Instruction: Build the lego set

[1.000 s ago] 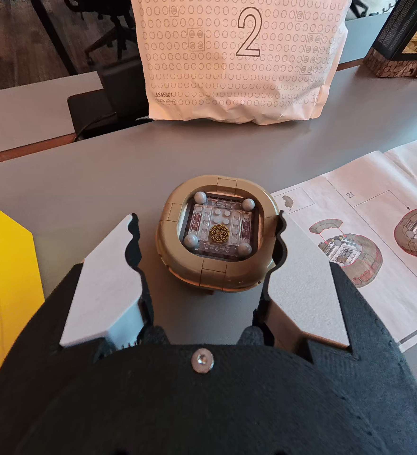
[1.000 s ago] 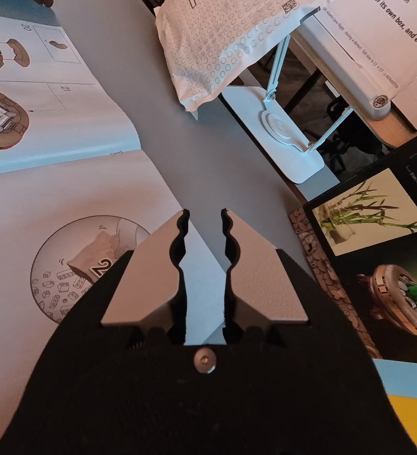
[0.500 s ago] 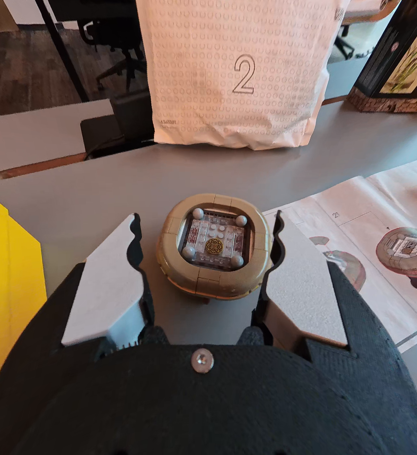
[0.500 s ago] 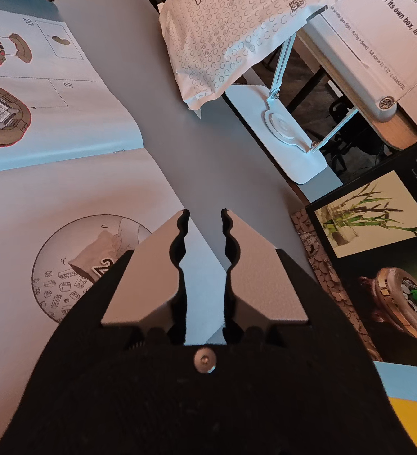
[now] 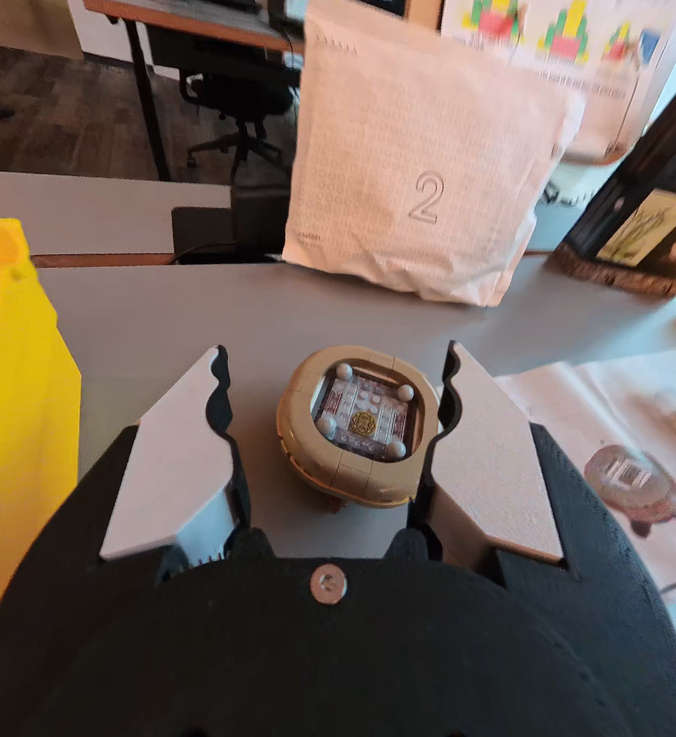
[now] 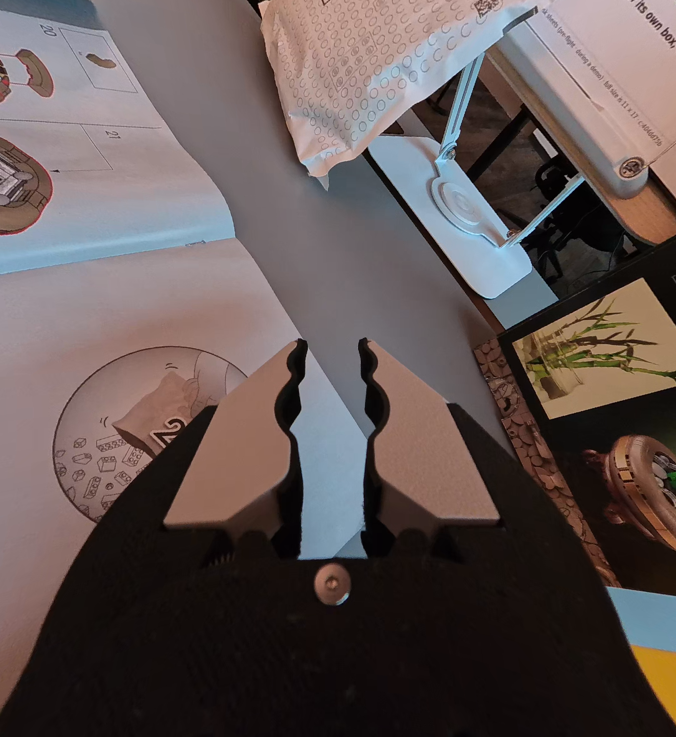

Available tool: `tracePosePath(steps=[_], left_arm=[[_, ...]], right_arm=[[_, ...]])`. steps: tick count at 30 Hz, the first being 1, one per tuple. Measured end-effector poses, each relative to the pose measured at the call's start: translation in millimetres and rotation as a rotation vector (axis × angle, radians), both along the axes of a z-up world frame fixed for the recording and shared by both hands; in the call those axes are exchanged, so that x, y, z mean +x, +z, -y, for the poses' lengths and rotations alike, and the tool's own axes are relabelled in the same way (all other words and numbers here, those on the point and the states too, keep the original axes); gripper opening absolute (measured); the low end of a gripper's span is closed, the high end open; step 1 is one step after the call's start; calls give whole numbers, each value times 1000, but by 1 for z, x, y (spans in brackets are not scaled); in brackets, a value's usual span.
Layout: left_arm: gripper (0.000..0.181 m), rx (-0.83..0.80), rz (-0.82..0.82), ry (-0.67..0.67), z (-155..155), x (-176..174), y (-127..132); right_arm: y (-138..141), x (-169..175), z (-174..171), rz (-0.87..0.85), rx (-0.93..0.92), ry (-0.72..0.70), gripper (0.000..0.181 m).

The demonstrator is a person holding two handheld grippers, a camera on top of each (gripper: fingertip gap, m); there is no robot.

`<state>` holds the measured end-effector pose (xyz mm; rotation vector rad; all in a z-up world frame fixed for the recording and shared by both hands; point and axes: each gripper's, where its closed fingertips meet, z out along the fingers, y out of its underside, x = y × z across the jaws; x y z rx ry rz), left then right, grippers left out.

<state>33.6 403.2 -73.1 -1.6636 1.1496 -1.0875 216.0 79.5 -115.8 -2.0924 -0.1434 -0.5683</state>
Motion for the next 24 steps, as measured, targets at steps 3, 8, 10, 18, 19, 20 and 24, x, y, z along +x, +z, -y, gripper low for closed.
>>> tracePosePath(steps=[3,8,10,18,19,20,24], left_arm=[[104,-21,107,57,-12,-6,18],[101,-43,303,105,-22,-22,53],[99,-54,321,103,-23,-24,56],[97,-87,312,99,-24,-22,50],[96,-88,313,99,-24,-22,51],[96,-86,315,99,-24,-22,51],[95,-87,312,96,-23,-21,51]], right_arm=[[0,0,0,4,-2,0,26],[0,0,0,3,-1,0,26],[-1,0,0,1,-4,0,26],[-3,-1,-1,4,-14,4,26],[-3,0,-1,3,-12,3,26],[-2,0,-1,2,-10,2,26],[-2,0,-1,3,-9,3,26]])
